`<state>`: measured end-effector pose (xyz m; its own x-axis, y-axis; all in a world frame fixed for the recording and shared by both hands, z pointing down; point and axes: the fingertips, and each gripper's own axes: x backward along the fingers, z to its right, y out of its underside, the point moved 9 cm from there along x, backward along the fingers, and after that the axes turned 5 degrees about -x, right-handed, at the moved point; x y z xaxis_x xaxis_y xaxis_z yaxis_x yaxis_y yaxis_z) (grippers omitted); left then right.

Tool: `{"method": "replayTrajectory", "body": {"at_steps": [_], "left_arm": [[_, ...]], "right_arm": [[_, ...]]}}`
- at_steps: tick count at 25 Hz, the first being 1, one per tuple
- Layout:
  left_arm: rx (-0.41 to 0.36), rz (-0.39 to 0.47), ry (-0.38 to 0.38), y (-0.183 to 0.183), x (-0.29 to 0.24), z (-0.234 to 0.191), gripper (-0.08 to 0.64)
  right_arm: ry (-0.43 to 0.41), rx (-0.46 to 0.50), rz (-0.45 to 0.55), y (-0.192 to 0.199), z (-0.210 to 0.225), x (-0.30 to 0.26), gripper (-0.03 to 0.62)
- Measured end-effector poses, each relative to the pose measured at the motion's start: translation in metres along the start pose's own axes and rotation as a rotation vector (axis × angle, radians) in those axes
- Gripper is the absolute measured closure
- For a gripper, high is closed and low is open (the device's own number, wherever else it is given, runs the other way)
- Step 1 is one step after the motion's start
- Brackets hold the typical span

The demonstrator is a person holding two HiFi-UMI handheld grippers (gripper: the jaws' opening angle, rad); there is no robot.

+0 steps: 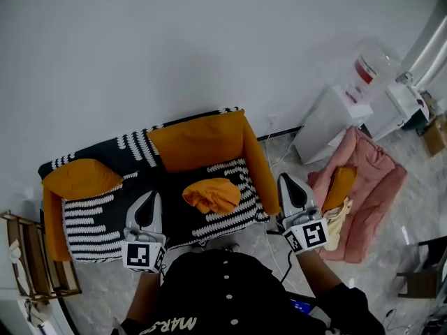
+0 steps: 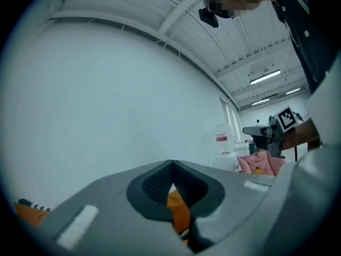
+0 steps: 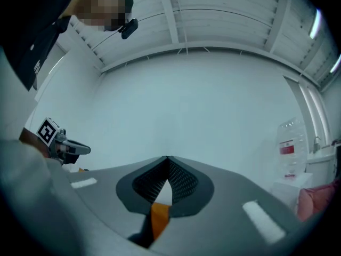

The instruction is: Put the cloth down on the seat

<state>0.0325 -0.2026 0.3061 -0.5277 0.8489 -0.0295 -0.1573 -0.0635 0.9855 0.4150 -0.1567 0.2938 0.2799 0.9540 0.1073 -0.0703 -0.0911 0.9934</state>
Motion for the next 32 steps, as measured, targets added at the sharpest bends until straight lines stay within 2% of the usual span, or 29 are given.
{"method": "replayTrajectory", "body": {"at_steps": [3, 9, 24, 32], "left_arm": [[0.002, -0.001, -0.004, -0.001, 0.001, 0.0, 0.558], [-0.007, 0.023, -0.004, -0.006, -0.001, -0.003, 0.558], [-0.004, 0.02, -0.005, -0.01, 0.002, -0.005, 0.558], [0.027, 0.012, -0.012, -0.007, 0.0, -0.009, 0.558]], "right_arm": [[-0.024, 0.006, 0.009, 0.0, -0.003, 0.002, 0.566], [-0.017, -0.017, 0.008, 0.0, -0.005, 0.001, 0.566], [-0.035, 0.028, -0.01, -0.001, -0.013, -0.013, 0.568], [-0.022, 0.032, -0.01, -0.004, -0.009, -0.02, 0.568]]}}
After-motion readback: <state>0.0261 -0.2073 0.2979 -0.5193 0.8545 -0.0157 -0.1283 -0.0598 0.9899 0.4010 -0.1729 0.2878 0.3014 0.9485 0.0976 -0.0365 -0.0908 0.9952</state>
